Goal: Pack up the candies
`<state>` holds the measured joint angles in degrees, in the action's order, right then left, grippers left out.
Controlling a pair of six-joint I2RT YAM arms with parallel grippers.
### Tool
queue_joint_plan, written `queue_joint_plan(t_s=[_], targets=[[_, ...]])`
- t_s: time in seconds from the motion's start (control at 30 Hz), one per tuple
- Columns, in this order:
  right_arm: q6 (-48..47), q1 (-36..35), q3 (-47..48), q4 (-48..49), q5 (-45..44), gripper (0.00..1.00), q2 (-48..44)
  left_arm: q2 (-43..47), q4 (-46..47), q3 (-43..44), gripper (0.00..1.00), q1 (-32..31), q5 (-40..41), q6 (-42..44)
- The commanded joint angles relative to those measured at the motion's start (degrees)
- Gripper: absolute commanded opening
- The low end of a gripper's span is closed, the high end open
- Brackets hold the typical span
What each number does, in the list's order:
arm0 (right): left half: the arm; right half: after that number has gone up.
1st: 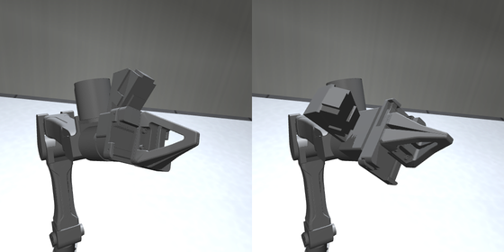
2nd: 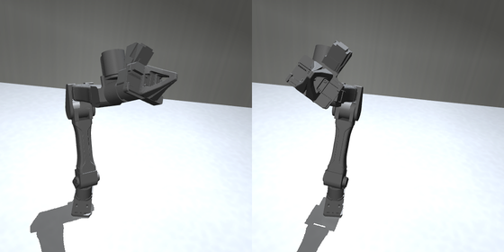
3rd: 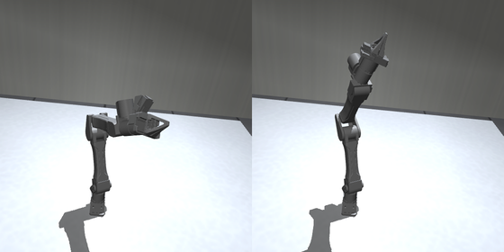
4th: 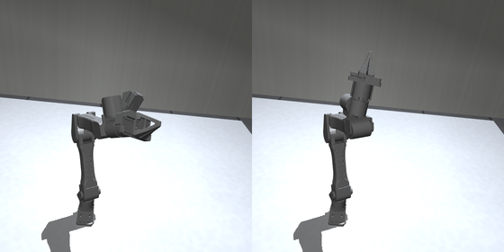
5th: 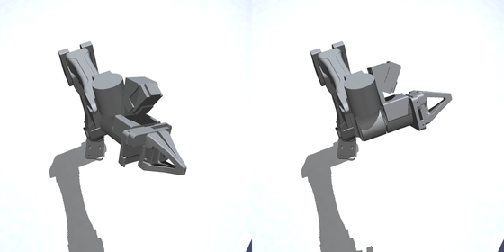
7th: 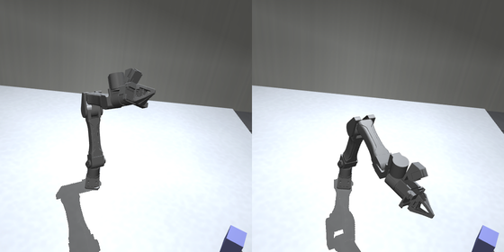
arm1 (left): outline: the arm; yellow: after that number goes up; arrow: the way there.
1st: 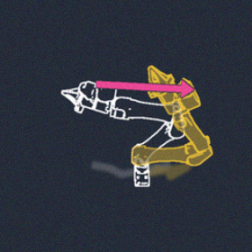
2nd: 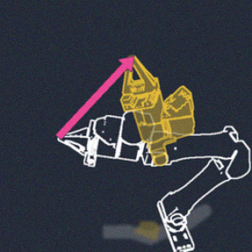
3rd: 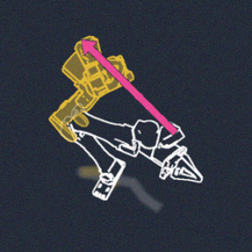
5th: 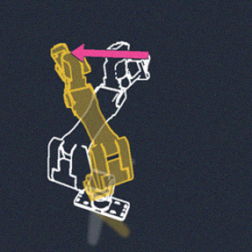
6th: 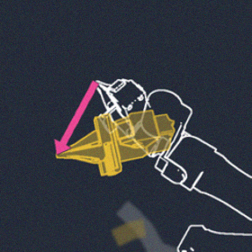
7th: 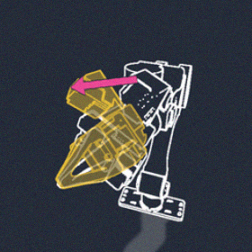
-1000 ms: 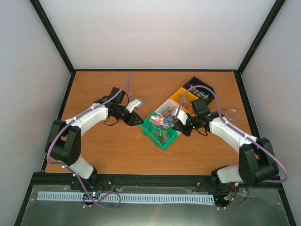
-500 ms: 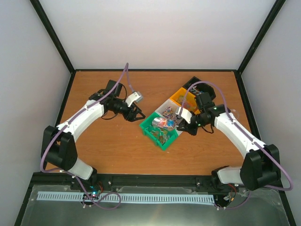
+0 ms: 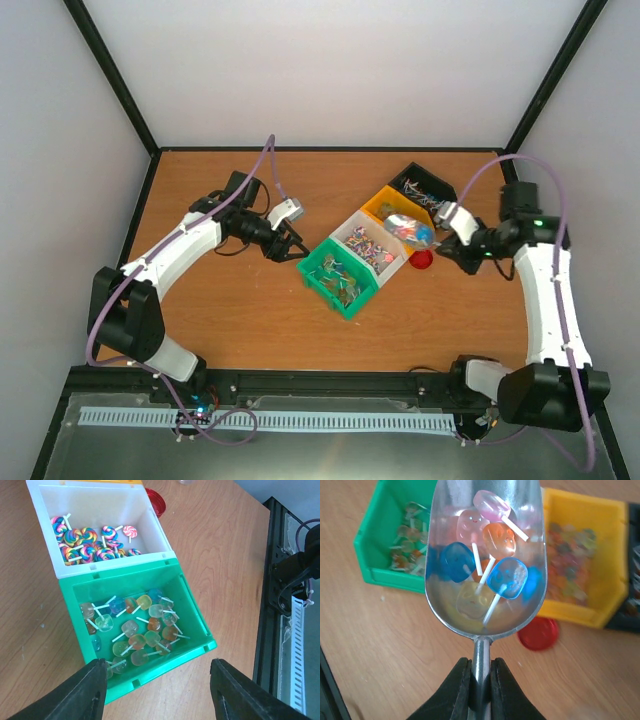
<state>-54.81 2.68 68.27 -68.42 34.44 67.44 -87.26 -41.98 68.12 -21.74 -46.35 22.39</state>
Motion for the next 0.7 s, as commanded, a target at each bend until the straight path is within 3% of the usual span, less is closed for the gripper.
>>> queue_joint_plan(t_s=[0.0, 0.23, 0.67], targets=[[-10.6, 12.6, 4.2, -10.3, 2.2, 0.03, -0.7, -0.4, 0.1, 2.4, 0.59, 0.3, -2.0, 1.9], [-25.0, 33.0, 9.7, -17.7, 2.7, 0.03, 2.7, -0.5, 0.8, 1.8, 0.59, 0.3, -1.7, 2.8], [-35.7, 54.4, 10.2, -17.7, -2.9, 0.03, 7.7, -0.6, 4.4, -1.6, 0.6, 0.3, -3.5, 2.3]])
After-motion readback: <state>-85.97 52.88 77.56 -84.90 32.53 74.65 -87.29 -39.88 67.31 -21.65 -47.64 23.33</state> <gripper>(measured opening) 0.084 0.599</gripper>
